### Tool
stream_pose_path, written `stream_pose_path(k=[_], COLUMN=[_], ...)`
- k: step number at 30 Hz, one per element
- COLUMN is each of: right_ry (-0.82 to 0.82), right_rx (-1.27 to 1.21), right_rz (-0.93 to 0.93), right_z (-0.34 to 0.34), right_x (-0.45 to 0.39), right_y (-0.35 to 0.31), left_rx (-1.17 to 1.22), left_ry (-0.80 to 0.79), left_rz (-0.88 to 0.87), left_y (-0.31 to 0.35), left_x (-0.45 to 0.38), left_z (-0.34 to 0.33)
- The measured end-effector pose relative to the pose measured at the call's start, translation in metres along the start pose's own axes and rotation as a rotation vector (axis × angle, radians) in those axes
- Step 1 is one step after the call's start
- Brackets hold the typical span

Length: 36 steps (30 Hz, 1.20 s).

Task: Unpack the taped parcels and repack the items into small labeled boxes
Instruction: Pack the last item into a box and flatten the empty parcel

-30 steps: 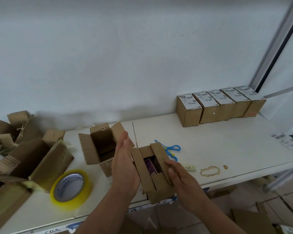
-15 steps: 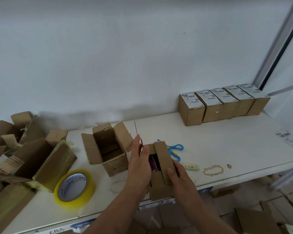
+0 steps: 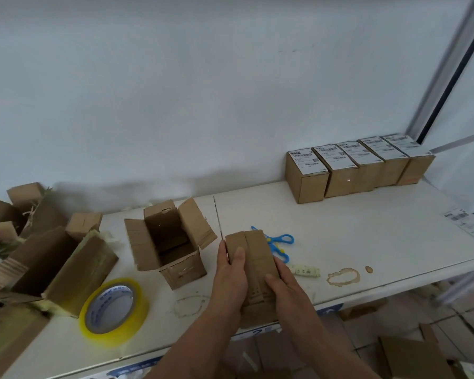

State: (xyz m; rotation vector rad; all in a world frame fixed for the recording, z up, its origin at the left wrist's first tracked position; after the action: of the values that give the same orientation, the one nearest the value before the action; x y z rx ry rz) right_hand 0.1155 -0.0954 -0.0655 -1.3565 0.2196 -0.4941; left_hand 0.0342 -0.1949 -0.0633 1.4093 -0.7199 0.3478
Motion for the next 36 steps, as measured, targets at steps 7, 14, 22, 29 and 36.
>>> stream_pose_path(k=[7, 14, 22, 29, 36], right_ry=[-0.038, -0.045, -0.015, 0.044, 0.020], right_rx=[0.139, 0.207, -0.003, -0.029, 0.089], right_rz=[0.069, 0.110, 0.036, 0.041, 0.060], right_z=[-0.002, -0.001, -0.007, -0.008, -0.006], right_x=[0.001, -0.001, -0.006, -0.007, -0.008], right_y=[-0.005, -0.006, 0.012, 0.016, 0.010], left_rx=[-0.008, -0.001, -0.026, -0.099, -0.091], left_ry=[0.013, -0.045, -0.029, 0.042, -0.040], left_rz=[-0.012, 0.040, 0.015, -0.043, -0.012], left_y=[-0.003, -0.001, 0.012, 0.017, 0.015], left_x=[-0.011, -0.017, -0.023, -0.022, -0.017], left_z=[0.003, 0.001, 0.000, 0.005, 0.000])
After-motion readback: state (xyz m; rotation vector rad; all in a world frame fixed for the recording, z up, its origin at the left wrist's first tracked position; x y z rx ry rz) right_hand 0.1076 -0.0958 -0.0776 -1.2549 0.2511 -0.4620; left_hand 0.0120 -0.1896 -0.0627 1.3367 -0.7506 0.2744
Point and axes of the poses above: each hand's wrist, its own x-axis away from the middle knuckle, its own z-axis out of the back of the hand, y = z × x, the point moved 8 cm from there along -x, towards the middle knuckle, and after that the axes turned 14 degrees about z, right-handed, at the moved point
